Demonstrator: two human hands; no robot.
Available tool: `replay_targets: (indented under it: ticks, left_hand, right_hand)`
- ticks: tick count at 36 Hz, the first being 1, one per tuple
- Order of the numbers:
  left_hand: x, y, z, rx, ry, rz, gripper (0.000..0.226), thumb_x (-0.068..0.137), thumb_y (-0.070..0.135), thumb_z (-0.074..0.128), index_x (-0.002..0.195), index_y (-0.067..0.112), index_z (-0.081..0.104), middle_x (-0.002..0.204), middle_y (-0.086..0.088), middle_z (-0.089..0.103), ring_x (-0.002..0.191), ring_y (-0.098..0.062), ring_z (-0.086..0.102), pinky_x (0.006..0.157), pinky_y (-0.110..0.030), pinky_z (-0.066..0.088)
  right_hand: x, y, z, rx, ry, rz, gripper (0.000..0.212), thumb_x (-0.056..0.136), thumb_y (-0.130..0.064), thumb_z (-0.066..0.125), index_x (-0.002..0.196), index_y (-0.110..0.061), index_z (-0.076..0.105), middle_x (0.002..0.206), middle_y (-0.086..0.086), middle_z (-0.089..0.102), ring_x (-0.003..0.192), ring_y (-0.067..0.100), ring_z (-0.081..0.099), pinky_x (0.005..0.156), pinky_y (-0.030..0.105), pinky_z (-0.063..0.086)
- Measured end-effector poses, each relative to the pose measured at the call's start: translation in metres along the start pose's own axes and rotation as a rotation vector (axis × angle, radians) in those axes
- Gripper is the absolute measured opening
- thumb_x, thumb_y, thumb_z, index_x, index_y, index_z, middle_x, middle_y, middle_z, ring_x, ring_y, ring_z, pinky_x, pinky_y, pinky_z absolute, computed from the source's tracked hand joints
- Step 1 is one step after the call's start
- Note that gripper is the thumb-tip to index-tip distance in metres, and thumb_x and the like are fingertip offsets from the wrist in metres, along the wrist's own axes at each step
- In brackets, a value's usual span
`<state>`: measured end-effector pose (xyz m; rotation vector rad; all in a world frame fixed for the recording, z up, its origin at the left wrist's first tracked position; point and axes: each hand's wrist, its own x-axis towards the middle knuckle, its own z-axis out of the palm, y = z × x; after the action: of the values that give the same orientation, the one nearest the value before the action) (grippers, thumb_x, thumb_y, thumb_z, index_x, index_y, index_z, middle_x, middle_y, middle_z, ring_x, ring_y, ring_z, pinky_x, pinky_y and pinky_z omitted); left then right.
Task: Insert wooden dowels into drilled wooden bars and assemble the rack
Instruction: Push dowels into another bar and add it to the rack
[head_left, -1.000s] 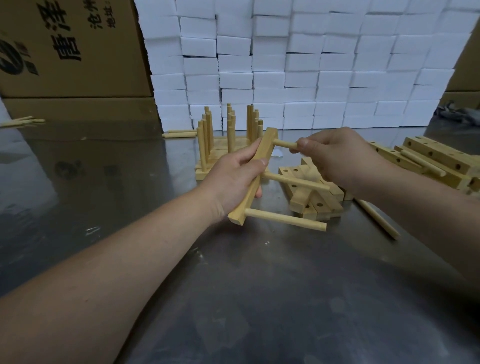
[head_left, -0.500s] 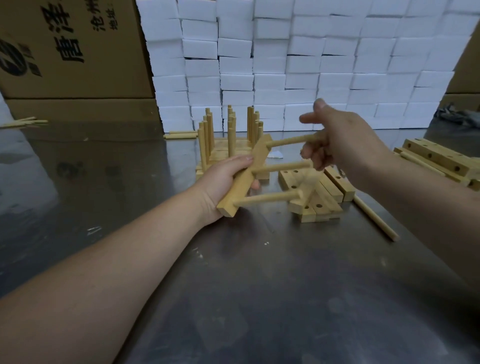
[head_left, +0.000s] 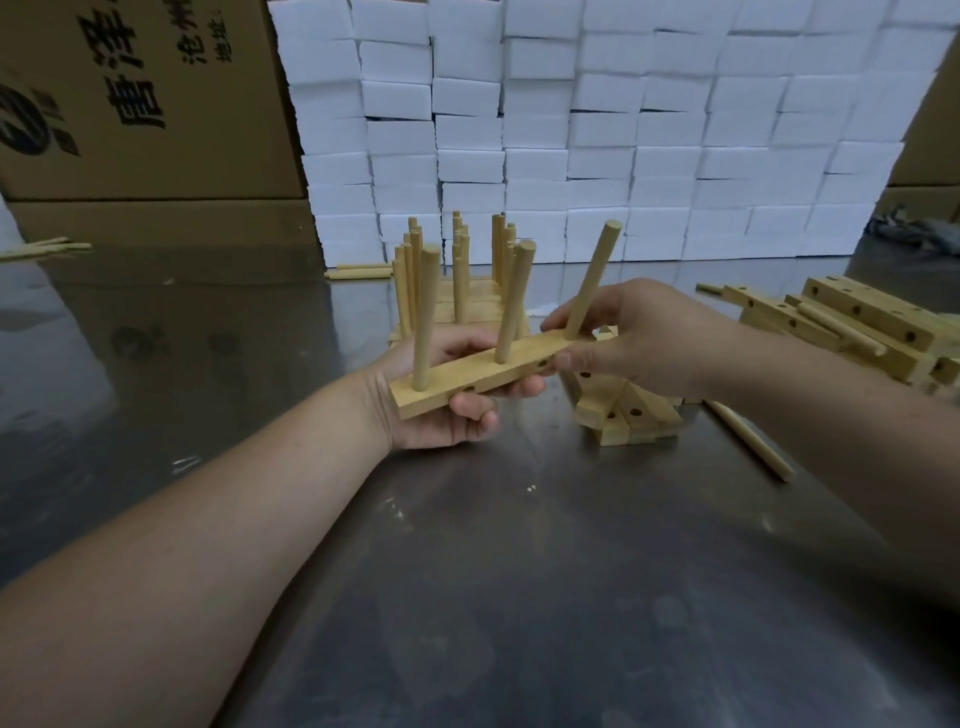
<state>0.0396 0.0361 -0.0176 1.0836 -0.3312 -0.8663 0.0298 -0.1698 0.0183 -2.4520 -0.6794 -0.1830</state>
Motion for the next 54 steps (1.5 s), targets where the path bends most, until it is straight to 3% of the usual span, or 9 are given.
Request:
replay_targets:
  ticks: [7,11,17,24,30,35,41,50,54]
  left_hand:
    - [0.001,0.009,-0.006,-0.248,0.583,0.344,0.041,0.095,0.028,0.031,0.084,0.006,0.064,0.067,-0.009,0.069,0.043,-0.018,0.062,0.053,-0.027,0.053]
    - [0.005,0.01,-0.017,0.046,0.949,0.579,0.026,0.093,0.023,0.041,0.081,0.014,0.063,0.076,0.0,0.065,0.038,-0.009,0.052,0.051,-0.022,0.046]
    - [0.012,-0.007,-0.018,0.804,0.886,0.534,0.025,0.091,0.025,0.055,0.116,0.028,0.055,0.083,0.006,0.061,0.061,-0.002,0.06,0.06,-0.017,0.044]
    - [0.008,-0.002,-0.019,0.94,0.996,0.524,0.048,0.086,0.034,0.063,0.131,0.025,0.05,0.116,0.003,0.056,0.104,-0.013,0.056,0.088,-0.025,0.041]
    - [-0.006,0.004,-0.029,1.104,0.968,0.28,0.039,0.084,0.036,0.067,0.12,0.021,0.062,0.09,0.014,0.062,0.074,-0.001,0.054,0.053,-0.007,0.04]
    - [-0.015,0.011,-0.038,1.098,0.969,0.18,0.046,0.081,0.035,0.07,0.122,0.016,0.062,0.11,0.0,0.067,0.092,-0.021,0.065,0.081,-0.027,0.05]
    - [-0.017,0.009,-0.05,1.129,1.043,0.111,0.04,0.081,0.035,0.07,0.117,0.019,0.065,0.072,0.015,0.059,0.067,0.001,0.051,0.057,-0.016,0.033]
    - [-0.015,0.009,-0.056,1.289,1.175,0.022,0.047,0.081,0.042,0.068,0.122,0.018,0.061,0.116,-0.004,0.062,0.095,-0.022,0.056,0.076,-0.027,0.041]
    - [-0.013,0.007,-0.058,1.298,1.205,0.051,0.045,0.081,0.043,0.068,0.119,0.019,0.061,0.094,0.004,0.057,0.084,-0.016,0.052,0.071,-0.026,0.039]
  right_hand:
    - [0.001,0.009,-0.009,0.17,0.151,0.086,0.012,0.075,-0.038,0.07,0.086,-0.034,0.067,0.078,-0.019,0.066,0.072,-0.013,0.058,0.055,0.001,0.039]
    - [0.002,0.016,-0.01,0.13,0.236,0.163,0.013,0.081,-0.036,0.066,0.091,-0.028,0.069,0.084,-0.008,0.067,0.08,0.006,0.06,0.062,0.018,0.042]
    - [0.005,0.016,-0.005,0.033,0.256,0.199,0.02,0.083,-0.042,0.062,0.092,-0.026,0.07,0.07,-0.001,0.06,0.049,0.005,0.043,0.046,0.02,0.033]
    - [0.004,0.011,0.003,0.013,0.236,0.171,0.023,0.083,-0.04,0.063,0.094,-0.021,0.069,0.083,0.002,0.067,0.075,0.015,0.06,0.057,0.022,0.042]
    - [0.005,0.018,0.006,0.02,0.207,0.205,0.025,0.085,-0.034,0.063,0.107,-0.023,0.067,0.08,-0.02,0.057,0.073,-0.004,0.052,0.057,0.012,0.034]
    - [0.006,0.021,0.011,0.004,0.172,0.208,0.032,0.087,-0.029,0.062,0.118,-0.022,0.062,0.092,-0.013,0.06,0.074,-0.006,0.051,0.06,0.009,0.034]
    - [0.005,0.023,0.009,0.0,0.188,0.204,0.03,0.089,-0.031,0.057,0.118,-0.023,0.06,0.107,-0.008,0.063,0.081,0.0,0.051,0.063,0.009,0.033]
    - [0.005,0.023,0.01,0.009,0.171,0.19,0.03,0.088,-0.034,0.057,0.116,-0.024,0.062,0.093,-0.014,0.057,0.078,-0.006,0.05,0.062,0.007,0.033]
    - [0.005,0.024,0.01,0.001,0.178,0.178,0.028,0.088,-0.035,0.057,0.114,-0.025,0.063,0.088,-0.016,0.057,0.074,-0.012,0.047,0.062,0.007,0.033]
